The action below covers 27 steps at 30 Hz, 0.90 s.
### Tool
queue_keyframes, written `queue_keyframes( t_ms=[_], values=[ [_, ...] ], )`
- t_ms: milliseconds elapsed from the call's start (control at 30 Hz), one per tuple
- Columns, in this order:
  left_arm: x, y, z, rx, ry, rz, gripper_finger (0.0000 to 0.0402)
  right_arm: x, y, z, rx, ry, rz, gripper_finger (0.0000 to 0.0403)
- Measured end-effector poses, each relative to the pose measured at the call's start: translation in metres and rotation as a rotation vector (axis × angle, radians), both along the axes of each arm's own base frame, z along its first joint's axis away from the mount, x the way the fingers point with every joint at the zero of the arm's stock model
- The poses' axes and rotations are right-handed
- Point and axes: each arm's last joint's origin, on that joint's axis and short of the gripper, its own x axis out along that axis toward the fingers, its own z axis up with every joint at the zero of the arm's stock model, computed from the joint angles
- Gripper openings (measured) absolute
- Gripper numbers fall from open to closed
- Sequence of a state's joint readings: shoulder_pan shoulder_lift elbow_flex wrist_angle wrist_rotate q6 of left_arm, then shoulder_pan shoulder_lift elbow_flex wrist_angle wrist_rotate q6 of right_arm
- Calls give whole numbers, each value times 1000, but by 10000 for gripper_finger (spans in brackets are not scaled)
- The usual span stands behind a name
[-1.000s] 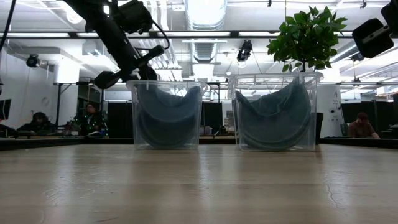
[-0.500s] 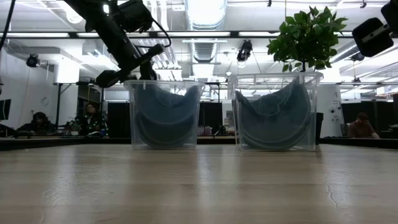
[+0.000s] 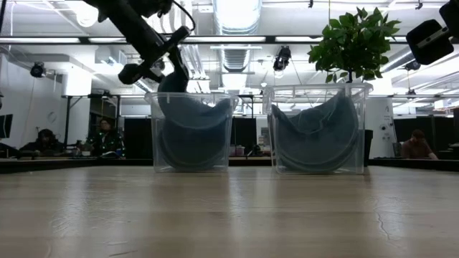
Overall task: Pick & Place hat
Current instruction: Put the gray cap into the left transparent bin
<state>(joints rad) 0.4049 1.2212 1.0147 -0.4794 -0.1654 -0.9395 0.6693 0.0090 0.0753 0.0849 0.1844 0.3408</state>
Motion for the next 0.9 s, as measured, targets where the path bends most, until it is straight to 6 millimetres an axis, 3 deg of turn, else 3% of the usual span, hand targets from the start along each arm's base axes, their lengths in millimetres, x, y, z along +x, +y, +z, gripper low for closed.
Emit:
queue_keyframes(
  t_ms=[367, 667, 800, 900],
  values=[
    [-14, -6, 18, 36, -67, -4, 181, 0, 0, 0, -2, -1, 0, 86],
    [-27, -11, 64, 160, -176, -26, 181, 0, 0, 0, 0, -1, 1, 86],
    [-16, -6, 79, 251, -212, -62, 181, 0, 0, 0, 1, -1, 1, 86],
    [-3, 3, 71, 272, -135, -84, 181, 0, 0, 0, 1, -2, 1, 86]
  ],
)
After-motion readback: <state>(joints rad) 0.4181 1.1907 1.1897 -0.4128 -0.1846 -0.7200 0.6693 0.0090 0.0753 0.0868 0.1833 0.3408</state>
